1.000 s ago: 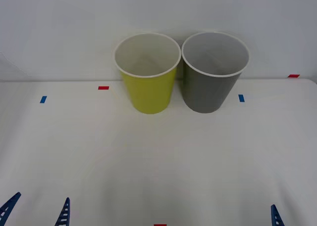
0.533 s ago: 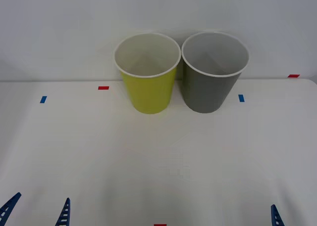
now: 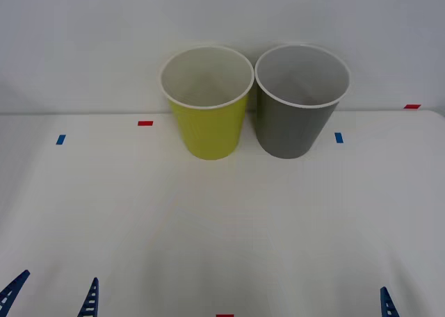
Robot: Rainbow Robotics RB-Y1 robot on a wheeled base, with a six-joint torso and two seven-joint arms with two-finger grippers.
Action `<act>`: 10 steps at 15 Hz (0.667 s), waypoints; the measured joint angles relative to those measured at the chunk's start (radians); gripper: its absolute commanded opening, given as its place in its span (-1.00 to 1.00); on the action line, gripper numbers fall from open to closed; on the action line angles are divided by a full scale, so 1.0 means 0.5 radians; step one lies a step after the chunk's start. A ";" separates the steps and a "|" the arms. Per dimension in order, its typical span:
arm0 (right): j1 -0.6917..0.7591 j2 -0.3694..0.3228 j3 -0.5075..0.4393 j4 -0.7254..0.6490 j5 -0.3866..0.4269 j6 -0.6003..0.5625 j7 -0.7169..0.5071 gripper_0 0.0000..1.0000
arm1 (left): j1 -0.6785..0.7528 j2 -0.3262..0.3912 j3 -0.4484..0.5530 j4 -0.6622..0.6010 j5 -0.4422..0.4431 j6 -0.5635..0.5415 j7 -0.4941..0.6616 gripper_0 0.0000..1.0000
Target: Put cans in the gray bin and PET bottles in the light green bin.
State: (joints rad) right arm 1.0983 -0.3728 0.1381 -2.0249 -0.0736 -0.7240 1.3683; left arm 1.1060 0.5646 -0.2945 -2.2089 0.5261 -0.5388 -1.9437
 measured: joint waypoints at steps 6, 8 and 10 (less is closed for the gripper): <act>0.000 0.000 0.000 0.000 0.000 0.000 0.000 1.00 | 0.000 0.000 0.000 0.000 0.000 0.000 0.000 1.00; 0.000 0.000 0.000 0.000 0.000 0.000 0.000 1.00 | 0.000 0.000 0.000 0.000 0.000 0.000 0.000 1.00; 0.000 0.000 0.000 0.000 0.000 0.000 0.000 1.00 | 0.000 0.000 0.000 0.000 0.000 0.000 0.000 1.00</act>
State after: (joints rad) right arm 1.0983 -0.3728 0.1381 -2.0249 -0.0736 -0.7240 1.3683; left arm 1.1060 0.5645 -0.2945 -2.2089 0.5261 -0.5387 -1.9436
